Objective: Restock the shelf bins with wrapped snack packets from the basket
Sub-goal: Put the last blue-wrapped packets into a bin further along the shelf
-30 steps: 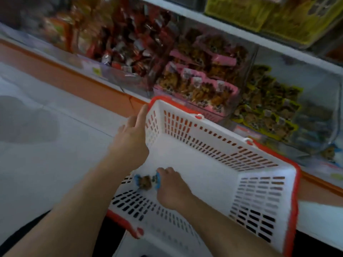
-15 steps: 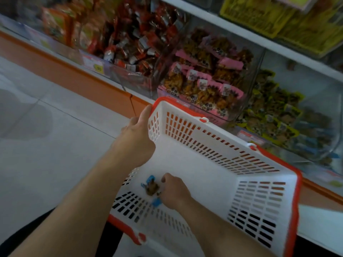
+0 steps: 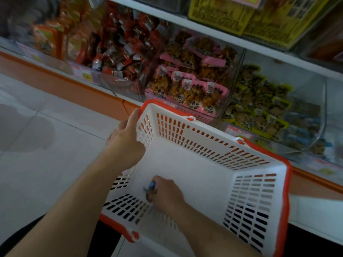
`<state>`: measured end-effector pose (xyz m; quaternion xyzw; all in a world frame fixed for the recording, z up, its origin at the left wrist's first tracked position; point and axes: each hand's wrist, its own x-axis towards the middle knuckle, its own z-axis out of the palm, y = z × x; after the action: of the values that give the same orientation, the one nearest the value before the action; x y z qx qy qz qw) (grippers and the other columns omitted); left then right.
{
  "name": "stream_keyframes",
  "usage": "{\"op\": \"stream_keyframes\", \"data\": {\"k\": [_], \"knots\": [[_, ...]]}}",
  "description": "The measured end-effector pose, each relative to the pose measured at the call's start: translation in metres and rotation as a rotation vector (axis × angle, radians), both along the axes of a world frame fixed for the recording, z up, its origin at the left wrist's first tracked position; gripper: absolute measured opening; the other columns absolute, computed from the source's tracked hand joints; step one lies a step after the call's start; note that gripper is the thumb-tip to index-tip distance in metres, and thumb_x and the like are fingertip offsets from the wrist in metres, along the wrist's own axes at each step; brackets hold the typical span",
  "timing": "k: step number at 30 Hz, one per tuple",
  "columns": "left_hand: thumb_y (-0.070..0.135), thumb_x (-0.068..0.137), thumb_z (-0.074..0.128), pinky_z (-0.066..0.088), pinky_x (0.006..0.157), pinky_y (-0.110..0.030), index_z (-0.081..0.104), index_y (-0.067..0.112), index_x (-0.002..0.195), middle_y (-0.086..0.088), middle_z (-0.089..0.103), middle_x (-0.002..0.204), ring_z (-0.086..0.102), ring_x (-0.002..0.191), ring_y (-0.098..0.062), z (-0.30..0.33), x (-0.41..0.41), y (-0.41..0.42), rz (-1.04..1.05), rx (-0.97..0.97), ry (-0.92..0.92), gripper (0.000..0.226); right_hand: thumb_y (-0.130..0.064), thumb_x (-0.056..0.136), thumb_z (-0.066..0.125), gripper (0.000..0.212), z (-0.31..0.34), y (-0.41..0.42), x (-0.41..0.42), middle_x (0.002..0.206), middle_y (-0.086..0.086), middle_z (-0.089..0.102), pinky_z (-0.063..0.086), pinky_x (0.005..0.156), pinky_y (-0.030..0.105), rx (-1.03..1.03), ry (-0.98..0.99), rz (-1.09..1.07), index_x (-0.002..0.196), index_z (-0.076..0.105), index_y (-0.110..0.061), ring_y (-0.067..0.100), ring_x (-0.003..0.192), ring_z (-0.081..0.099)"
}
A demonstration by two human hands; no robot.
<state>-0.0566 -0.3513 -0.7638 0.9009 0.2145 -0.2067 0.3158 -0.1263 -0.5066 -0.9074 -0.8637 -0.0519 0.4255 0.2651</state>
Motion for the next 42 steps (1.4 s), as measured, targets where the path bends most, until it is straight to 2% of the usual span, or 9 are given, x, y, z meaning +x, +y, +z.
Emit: {"op": "stream_keyframes", "data": {"k": [4,8,13,21,25,28,34,38,42], "knots": [[0.016,0.085,0.067,0.037,0.117,-0.057,0.018,0.043,0.156,0.004,0.029,0.156,0.034,0.144,-0.032,0.012,-0.006,-0.013,0.049,0.144,-0.166,0.090,-0.028,0.088,0.087,0.023,0.066,-0.046,0.039,0.095,-0.006,0.075,0.059,0.070,0.030,0.235,0.102,-0.305,0.102,0.068,-0.027,0.011,0.084,0.073],[0.014,0.096,0.064,0.053,0.096,-0.035,0.047,0.030,0.146,0.002,0.047,0.141,0.054,0.123,-0.018,0.034,-0.025,-0.053,-0.007,0.075,-0.494,0.055,-0.010,0.096,0.078,0.023,0.147,-0.111,0.061,0.094,-0.003,0.081,0.062,0.073,0.031,0.449,0.065,-0.465,0.108,0.070,-0.028,0.011,0.082,0.077],[0.018,0.097,0.070,0.064,0.075,-0.034,0.067,0.036,0.115,0.017,0.071,0.097,0.073,0.087,-0.010,0.054,-0.039,-0.138,0.002,-0.524,-0.318,0.025,-0.009,0.097,0.077,0.029,0.206,-0.183,0.052,0.100,0.000,0.081,0.063,0.075,0.034,0.501,-0.080,-0.566,0.116,0.070,-0.030,0.014,0.087,0.078],[-0.005,0.090,0.074,0.065,0.063,-0.041,0.071,0.016,0.104,-0.002,0.074,0.082,0.075,0.074,-0.020,0.068,-0.010,-0.283,0.083,-0.720,-0.337,0.025,-0.024,0.093,0.083,0.038,0.224,-0.302,0.044,0.102,-0.012,0.077,0.063,0.087,0.035,0.409,-0.399,-0.706,0.111,0.061,-0.048,-0.001,0.094,0.073],[0.014,0.094,0.071,0.064,0.080,-0.040,0.067,0.033,0.118,0.017,0.072,0.097,0.071,0.093,-0.008,0.066,0.022,-0.353,-0.142,-0.513,-0.421,0.031,-0.017,0.093,0.082,0.040,0.227,-0.368,0.076,0.096,-0.008,0.073,0.052,0.072,0.015,0.379,-0.568,-0.821,0.119,0.064,-0.043,0.003,0.090,0.070],[0.020,0.097,0.063,0.050,0.100,-0.024,0.052,0.033,0.143,0.016,0.058,0.130,0.057,0.119,-0.006,0.061,0.034,-0.391,-0.462,-0.236,-0.482,0.048,-0.023,0.092,0.083,0.036,0.214,-0.415,0.113,0.096,-0.009,0.073,0.047,0.064,0.021,0.252,-0.702,-0.925,0.118,0.063,-0.039,0.004,0.084,0.069],[0.036,0.104,0.045,-0.001,0.128,-0.033,0.004,0.018,0.165,0.002,0.010,0.171,0.005,0.157,-0.017,0.022,0.025,-0.422,-0.896,0.175,-0.369,0.075,-0.024,0.098,0.076,0.036,0.166,-0.450,0.161,0.106,0.001,0.073,0.041,0.059,0.027,0.011,-0.583,-0.750,0.126,0.056,-0.033,0.017,0.082,0.067],[0.044,0.106,0.039,-0.008,0.129,-0.037,-0.001,0.019,0.165,0.005,0.003,0.171,-0.005,0.158,-0.015,0.006,0.022,-0.428,-0.898,0.208,-0.331,0.076,-0.019,0.097,0.076,0.037,0.136,-0.458,0.169,0.102,0.003,0.066,0.041,0.052,0.027,-0.134,-0.448,-0.583,0.123,0.053,-0.030,0.019,0.077,0.063],[0.047,0.105,0.041,-0.016,0.125,-0.033,-0.002,0.020,0.165,0.007,0.000,0.172,-0.009,0.158,-0.013,0.003,0.022,-0.429,-0.894,0.182,-0.321,0.078,-0.017,0.093,0.073,0.037,0.132,-0.455,0.172,0.114,0.013,0.072,0.061,0.082,0.041,-0.347,-0.411,-0.379,0.128,0.060,-0.021,0.035,0.102,0.071]]}}
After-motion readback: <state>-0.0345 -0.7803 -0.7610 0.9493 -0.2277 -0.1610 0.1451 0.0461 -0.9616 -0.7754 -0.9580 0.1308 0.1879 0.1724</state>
